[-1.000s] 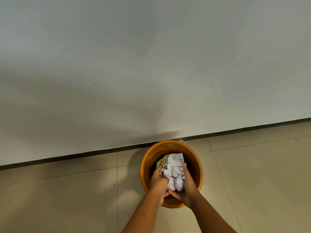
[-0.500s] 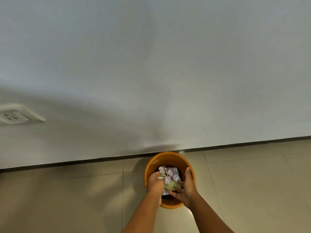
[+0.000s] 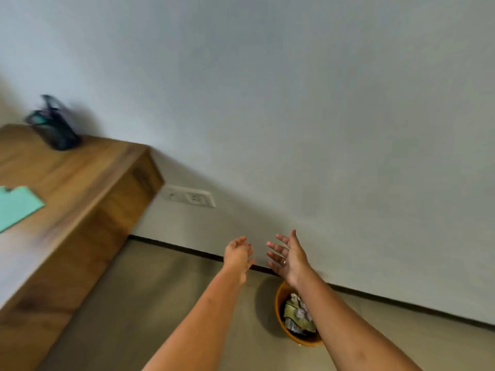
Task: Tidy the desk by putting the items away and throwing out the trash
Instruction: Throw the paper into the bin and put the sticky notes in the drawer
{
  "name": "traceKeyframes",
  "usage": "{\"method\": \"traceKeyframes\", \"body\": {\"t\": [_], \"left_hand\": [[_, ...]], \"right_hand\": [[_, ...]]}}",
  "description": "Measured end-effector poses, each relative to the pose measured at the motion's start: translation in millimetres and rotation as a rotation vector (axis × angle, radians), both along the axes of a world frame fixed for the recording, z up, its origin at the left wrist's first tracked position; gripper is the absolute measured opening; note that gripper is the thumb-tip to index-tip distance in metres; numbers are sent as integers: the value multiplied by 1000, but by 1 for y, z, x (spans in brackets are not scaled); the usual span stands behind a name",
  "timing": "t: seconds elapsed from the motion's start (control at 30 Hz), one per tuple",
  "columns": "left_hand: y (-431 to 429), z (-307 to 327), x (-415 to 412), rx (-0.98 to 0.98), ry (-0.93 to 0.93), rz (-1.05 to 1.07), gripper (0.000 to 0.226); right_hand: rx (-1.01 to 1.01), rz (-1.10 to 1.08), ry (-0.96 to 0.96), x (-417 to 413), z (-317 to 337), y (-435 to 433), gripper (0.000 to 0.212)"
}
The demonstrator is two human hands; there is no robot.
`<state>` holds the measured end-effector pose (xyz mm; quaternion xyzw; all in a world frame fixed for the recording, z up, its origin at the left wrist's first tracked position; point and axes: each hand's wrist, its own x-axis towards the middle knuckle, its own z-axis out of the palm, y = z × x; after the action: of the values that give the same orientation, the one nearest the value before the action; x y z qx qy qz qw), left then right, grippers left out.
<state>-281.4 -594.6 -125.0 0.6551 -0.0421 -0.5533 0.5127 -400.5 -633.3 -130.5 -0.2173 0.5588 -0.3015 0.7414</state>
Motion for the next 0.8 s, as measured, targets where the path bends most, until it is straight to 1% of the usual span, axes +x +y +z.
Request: {"method": "traceKeyframes", "body": {"t": [0.13,0.23,0.33,0.47,0.6,0.67,0.7,0.73,0.77,0.8], "left_hand": [[62,50,62,-74,-47,233,30],[118,76,94,-127,-66,418,29],[189,100,113,-151,-95,611,24],[302,126,131,-162,-145,927,21],[425,131,137,-105,-209,1190,23],[482,126,136,-2,-293,1264,25],[511,121,135,122,-394,1274,26],[537,116,132,306,-550,1209,29],[561,110,127,533,-713,1063,34],[581,105,122,739,-852,867,41]], "right_hand": [[-72,217,-49,65,53,28,50],[-104,376,-83,110,80,59,45],[-116,546,-109,152,98,108,44],[-137,803,-157,202,116,191,44],[-119,1034,-196,236,119,282,42],[-104,1155,-202,247,115,326,41],[-100,1216,-201,252,114,349,41],[-93,1266,-196,255,112,370,41],[-84,1308,-184,259,109,390,41],[-77,1337,-172,263,105,407,41]]}}
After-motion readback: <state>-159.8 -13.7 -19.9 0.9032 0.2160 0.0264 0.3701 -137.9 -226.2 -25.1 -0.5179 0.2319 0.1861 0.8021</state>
